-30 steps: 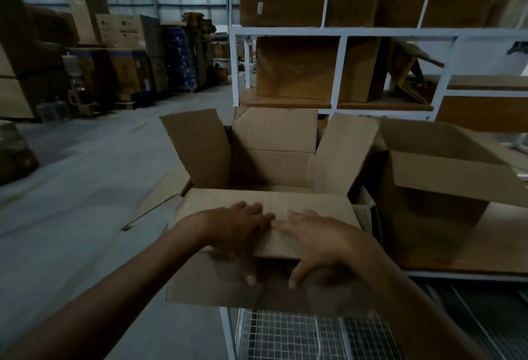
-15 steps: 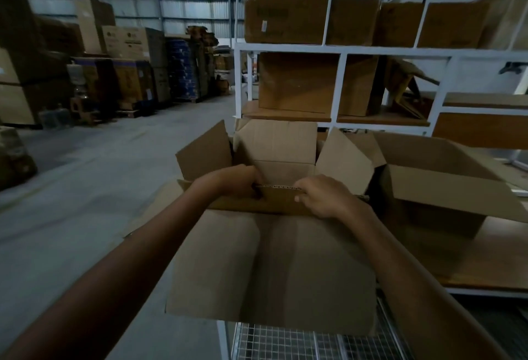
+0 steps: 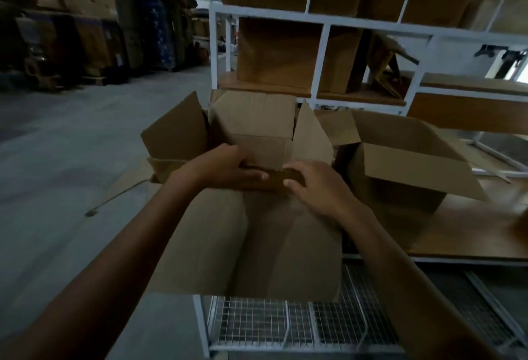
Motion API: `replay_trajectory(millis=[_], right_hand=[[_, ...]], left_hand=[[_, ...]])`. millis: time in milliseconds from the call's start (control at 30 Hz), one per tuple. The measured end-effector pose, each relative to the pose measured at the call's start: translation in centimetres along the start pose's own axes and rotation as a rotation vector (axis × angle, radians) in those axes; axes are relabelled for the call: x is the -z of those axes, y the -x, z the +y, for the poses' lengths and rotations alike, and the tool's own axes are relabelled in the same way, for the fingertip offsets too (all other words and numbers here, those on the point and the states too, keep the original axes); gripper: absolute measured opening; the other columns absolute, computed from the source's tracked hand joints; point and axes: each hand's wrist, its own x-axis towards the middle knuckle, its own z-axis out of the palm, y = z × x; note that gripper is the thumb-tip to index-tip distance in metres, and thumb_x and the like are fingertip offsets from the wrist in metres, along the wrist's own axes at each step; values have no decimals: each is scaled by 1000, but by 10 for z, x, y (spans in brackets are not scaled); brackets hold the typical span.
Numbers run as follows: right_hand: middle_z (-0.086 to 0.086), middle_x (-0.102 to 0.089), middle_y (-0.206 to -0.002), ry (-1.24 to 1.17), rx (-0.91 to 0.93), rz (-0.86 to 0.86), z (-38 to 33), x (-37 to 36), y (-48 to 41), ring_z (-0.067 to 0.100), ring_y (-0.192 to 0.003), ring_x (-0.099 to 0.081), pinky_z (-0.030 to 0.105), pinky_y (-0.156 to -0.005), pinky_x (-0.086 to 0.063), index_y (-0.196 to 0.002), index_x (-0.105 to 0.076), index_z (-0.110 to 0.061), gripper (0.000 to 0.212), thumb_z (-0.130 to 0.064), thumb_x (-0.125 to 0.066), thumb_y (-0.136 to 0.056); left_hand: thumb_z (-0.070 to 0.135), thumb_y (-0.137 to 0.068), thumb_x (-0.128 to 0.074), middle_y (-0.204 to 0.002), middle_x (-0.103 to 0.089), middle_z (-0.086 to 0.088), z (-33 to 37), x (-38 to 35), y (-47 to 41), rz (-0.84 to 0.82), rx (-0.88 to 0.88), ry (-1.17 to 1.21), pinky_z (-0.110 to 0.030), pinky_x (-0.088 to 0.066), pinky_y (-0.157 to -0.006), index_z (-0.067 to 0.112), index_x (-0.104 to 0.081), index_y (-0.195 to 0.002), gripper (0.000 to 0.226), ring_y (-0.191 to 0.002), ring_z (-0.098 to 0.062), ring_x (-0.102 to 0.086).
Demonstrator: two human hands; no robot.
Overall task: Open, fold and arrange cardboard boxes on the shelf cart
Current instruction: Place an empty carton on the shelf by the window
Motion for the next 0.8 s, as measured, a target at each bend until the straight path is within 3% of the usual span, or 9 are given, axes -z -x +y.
replay_trajectory(millis=[100,167,233,300,400,500,700,800], right_hand=[[-7,-57,-132,-56,19,91,17,8,26,13,-122,-50,39,-103,-43,-134,-55,-29,41,-36,-59,-94],[-6,-49,-142,-131,-6,140,34,14,48,14,-132,-43,43,-110,-39,-139,-50,-29,47,-36,-59,-94],[-2,-41,-152,-207,-56,195,54,18,73,15,-140,-35,45,-113,-36,-144,-44,-29,52,-35,-59,-95],[-1,-35,-156,-284,-112,251,75,20,102,15,-143,-32,46,-112,-38,-147,-39,-28,56,-35,-59,-95],[-1,-35,-156,-379,-204,342,109,14,152,16,-142,-35,49,-109,-42,-149,-37,-27,60,-32,-62,-94],[1,-36,-155,-443,-281,427,142,6,200,19,-139,-38,50,-105,-45,-150,-36,-25,62,-28,-63,-93],[0,-20,-162,-462,-394,352,192,-8,268,18,-146,-25,48,-111,-39,-156,-17,-26,74,-30,-60,-95],[1,-21,-162,-468,-433,357,211,-8,287,19,-144,-29,47,-110,-40,-156,-16,-27,76,-29,-60,-94]], left_hand=[[48,-94,-54,-90,-63,9,34,-12,9,123,-12,44,-23,-46,-65,31,-59,-99,19,-80,-7,-61],[49,-93,-54,-110,-63,6,57,-26,14,218,-38,63,-27,-50,-81,31,-57,-115,29,-102,-13,-61],[46,-94,-55,-141,-53,-1,81,-44,19,311,-43,71,-32,-37,-105,24,-50,-137,49,-131,-20,-47],[41,-95,-57,-150,-45,-3,106,-67,25,400,-45,163,-29,-28,-108,19,-46,-144,55,-141,-20,-38],[38,-95,-61,-150,-47,-6,141,-114,28,487,-60,323,-37,-33,-115,15,-48,-145,56,-140,-19,-40],[36,-95,-61,-148,-49,-4,178,-172,26,518,-32,429,-46,-41,-110,14,-47,-145,57,-137,-19,-45],[38,-96,-58,-152,-43,-2,240,-260,21,412,-23,463,-46,-41,-110,17,-36,-151,62,-139,-19,-42],[41,-96,-58,-154,-41,2,258,-283,18,387,-13,512,-49,-42,-109,23,-34,-151,63,-140,-17,-40]])
